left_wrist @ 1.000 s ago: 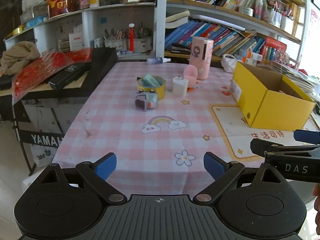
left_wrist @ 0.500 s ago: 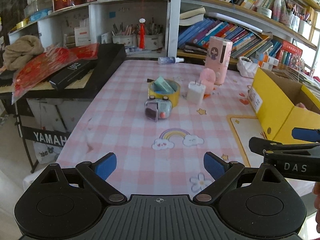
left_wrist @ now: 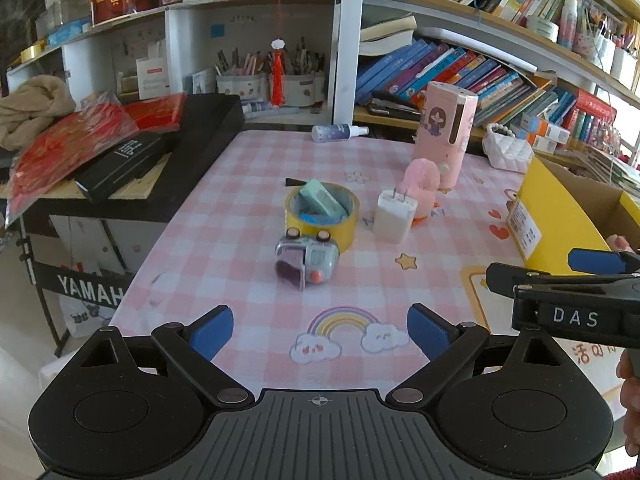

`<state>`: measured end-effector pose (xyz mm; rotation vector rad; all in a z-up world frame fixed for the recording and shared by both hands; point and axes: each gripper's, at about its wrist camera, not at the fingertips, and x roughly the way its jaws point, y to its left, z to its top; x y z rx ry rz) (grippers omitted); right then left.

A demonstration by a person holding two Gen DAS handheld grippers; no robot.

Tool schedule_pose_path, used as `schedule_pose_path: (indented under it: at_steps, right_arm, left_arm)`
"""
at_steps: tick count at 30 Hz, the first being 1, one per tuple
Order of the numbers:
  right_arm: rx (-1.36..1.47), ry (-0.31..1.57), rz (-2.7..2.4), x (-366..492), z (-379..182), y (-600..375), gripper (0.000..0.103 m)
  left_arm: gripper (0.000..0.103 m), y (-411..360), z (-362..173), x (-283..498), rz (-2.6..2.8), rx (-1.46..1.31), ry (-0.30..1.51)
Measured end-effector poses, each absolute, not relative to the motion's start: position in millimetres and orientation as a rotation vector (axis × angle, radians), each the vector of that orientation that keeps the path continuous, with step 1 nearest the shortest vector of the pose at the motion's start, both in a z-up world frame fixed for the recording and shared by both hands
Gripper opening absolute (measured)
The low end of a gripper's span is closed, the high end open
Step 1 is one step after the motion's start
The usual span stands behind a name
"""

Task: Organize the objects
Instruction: 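Grasp the grey toy truck with the left tool while the right tool grasps the white charger plug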

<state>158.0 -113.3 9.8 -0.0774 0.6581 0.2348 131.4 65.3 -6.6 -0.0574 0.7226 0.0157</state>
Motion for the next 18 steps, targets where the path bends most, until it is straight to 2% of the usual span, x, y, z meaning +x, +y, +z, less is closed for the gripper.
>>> schedule_pose_path:
  at_steps: [5,18]
  right_arm:
    - [-0.075,0.669,0.245,177.2,8.1,-114.5,0.09]
    - [-0.052,0.676,0.244,225.9,5.6,-120.7,0.09]
  left_arm:
    - [0.095,62.2,-6.6,147.3,0.016,-0.06,0.728]
    - [0.093,56.6,-13.1,186.4,0.005,-0.045,0.748]
